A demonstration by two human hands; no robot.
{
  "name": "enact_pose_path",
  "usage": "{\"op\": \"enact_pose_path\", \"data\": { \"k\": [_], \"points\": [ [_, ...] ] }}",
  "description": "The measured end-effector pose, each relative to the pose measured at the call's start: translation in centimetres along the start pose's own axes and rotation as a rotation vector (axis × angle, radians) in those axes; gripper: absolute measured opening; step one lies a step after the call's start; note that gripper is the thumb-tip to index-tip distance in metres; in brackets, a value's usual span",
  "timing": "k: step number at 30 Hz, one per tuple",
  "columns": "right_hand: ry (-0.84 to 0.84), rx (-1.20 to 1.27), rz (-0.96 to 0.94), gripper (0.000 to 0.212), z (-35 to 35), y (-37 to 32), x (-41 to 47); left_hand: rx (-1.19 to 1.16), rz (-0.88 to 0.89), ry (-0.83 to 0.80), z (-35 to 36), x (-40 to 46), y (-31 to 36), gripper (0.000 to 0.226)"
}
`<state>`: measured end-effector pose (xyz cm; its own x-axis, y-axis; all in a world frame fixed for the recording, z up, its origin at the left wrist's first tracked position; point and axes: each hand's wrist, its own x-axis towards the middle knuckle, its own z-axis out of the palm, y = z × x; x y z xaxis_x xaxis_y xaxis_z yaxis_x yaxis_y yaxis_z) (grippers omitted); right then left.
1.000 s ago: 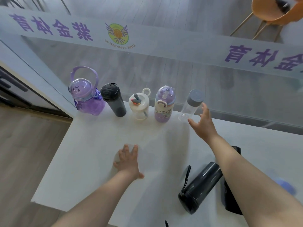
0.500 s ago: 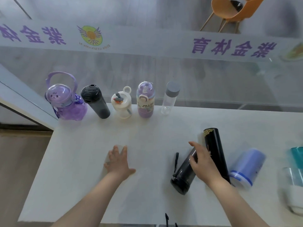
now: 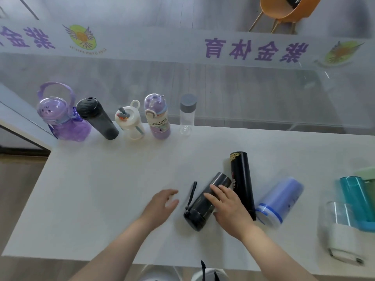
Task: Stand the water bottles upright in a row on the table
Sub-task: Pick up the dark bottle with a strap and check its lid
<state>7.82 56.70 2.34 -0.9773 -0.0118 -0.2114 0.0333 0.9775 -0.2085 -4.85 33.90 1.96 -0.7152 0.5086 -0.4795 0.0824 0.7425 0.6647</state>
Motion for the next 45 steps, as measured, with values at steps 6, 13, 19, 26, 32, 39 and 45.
{"op": "enact_pose_path", "data": {
  "k": [6,13,19,26,32,39,45],
  "points": [
    [-0.032,-0.141,-0.087,0.076,0.0,1.0,0.4,-0.396,-0.135,-0.1,4.7,-2.2,3.8,0.019],
    [0.006,-0.143,-0.164,0.074,-0.2,2.2,0.0,-0.514,-0.175,-0.004,7.5,-3.4,4.7,0.027],
    [0.136,-0.083,-0.239,0.068,-0.5,3.4,-0.2,-0.562,-0.166,0.098,7.6,-4.2,6.3,0.023],
    [0.212,0.111,-0.2,0.069,-2.0,4.4,-0.1,-0.618,-0.088,0.221,5.7,-4.4,9.2,0.017],
    [0.143,0.277,-0.182,0.073,-2.9,5.8,0.2,-0.701,-0.03,0.216,4.8,-3.2,11.2,0.024],
    [0.172,0.612,-0.021,0.072,-4.1,6.3,1.1,-0.7,0.021,0.216,4.1,-0.3,14.2,0.016],
    [0.243,0.835,0.118,0.059,-5.2,6.8,2.4,-0.5,0.04,0.189,2.9,2.1,13.9,0.024]
  ]
}}
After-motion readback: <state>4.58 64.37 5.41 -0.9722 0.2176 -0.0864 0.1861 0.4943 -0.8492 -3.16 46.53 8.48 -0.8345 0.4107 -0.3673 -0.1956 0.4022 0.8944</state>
